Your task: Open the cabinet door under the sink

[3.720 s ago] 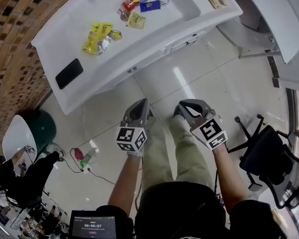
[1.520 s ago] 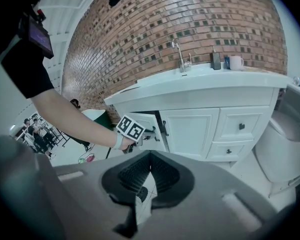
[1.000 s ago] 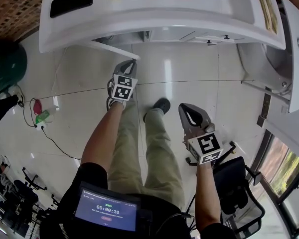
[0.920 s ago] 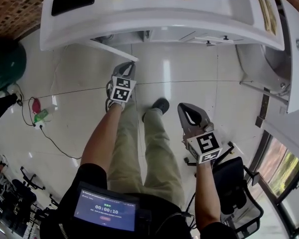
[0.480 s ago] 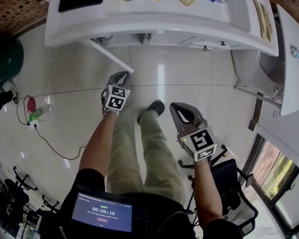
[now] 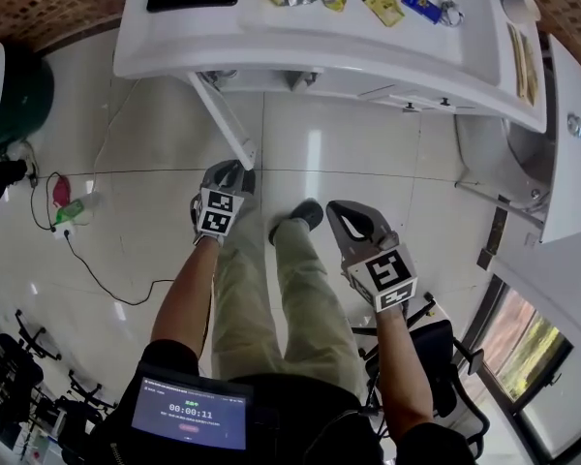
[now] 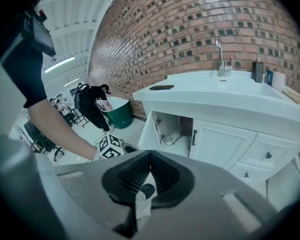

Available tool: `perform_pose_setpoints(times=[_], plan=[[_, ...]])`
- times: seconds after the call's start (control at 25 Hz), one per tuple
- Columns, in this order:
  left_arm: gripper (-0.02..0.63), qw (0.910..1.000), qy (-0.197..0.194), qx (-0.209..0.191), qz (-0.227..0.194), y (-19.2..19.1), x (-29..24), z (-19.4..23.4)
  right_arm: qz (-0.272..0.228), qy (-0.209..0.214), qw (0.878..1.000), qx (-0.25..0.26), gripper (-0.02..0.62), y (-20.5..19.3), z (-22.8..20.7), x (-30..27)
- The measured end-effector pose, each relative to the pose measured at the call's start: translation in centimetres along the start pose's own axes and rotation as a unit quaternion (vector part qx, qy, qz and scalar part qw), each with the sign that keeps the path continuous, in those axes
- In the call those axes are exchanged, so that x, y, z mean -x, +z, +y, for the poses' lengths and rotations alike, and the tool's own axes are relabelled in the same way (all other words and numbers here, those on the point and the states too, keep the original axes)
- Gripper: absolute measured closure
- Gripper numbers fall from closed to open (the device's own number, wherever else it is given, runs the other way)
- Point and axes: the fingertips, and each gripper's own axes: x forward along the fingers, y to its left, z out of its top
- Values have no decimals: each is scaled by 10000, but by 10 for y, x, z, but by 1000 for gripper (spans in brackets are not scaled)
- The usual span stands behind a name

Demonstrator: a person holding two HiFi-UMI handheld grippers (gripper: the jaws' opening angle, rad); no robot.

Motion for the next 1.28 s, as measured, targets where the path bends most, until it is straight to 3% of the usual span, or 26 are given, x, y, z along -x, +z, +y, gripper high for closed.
perform_pose_setpoints(times=[0.4,0.6,0.8,1.0,1.28], plan=[[563,9971,379,662,25,-46,47,54,21,275,9994,215,609,28,25,-33],[575,9912,739,1090,164,-67,76,108,83,335,9991,245,609,43,37,-48],[571,9964,321,556,550,-70,75,119,147,382,9984,387,609,66,50,-63],[568,9914,57,1147,626,-76,81,113,160,325,9987,363,609,89,67,-66],[554,9882,-382,1321,679,-81,125,101,202,204,9989,372,609,107,92,-48]])
